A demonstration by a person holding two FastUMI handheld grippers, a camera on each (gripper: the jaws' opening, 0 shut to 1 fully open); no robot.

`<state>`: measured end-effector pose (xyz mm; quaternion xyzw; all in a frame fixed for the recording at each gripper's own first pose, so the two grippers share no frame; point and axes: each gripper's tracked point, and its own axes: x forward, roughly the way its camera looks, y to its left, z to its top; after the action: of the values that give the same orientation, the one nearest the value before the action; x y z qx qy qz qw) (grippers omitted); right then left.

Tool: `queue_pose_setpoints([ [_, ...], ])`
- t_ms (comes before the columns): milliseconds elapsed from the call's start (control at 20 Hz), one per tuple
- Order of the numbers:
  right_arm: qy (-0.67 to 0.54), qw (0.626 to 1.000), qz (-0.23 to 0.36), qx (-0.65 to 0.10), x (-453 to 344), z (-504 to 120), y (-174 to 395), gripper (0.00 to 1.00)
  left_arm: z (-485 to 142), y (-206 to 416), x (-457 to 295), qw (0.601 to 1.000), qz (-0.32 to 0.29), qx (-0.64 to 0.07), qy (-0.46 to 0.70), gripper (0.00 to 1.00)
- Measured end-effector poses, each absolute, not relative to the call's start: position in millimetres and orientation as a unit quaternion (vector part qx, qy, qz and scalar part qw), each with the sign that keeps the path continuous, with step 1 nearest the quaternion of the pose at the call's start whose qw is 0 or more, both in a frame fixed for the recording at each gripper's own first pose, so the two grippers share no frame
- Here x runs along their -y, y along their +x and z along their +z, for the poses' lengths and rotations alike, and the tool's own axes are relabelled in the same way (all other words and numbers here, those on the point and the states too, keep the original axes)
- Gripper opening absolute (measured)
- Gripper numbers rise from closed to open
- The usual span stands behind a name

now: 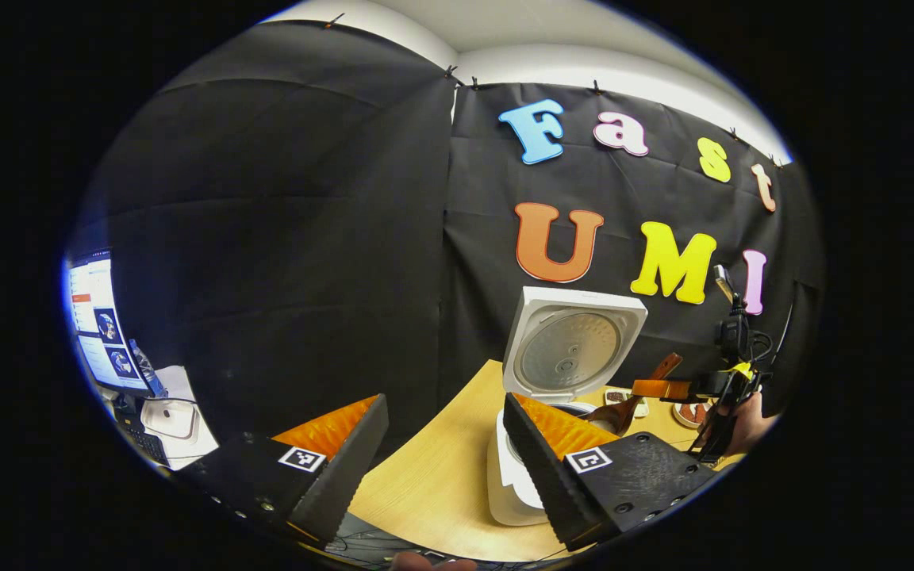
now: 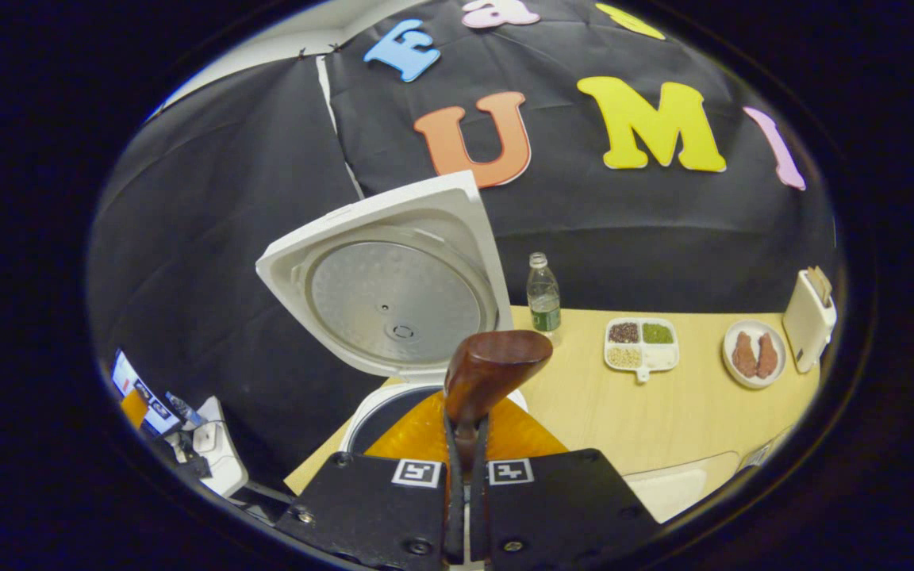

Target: Close the left gripper, press the button to open the rice cooker; take a wooden spoon from the chopstick holder with the right hand, scoop a spoonful of rice and pour it into the rice cooker, then put the wooden spoon back into the chopstick holder.

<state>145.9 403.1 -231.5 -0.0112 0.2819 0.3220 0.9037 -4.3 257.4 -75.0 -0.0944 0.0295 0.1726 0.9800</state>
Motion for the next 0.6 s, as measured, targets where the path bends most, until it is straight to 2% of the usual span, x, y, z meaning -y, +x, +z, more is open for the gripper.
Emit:
queue_pose_setpoints([
  [250,-0.072,0.905,0.337,-0.249,-415.3,-216.8,138.6,0.08,-77.0,-6.7,-259.4,0.98,0.172,-0.026,-0.1,0.94],
  [600,-0.195,0.894,0.368,-0.165,-438.9,-189.4,120.4,0.08,-76.3,-8.6,-260.2,0.98,0.173,-0.019,-0.093,0.94],
])
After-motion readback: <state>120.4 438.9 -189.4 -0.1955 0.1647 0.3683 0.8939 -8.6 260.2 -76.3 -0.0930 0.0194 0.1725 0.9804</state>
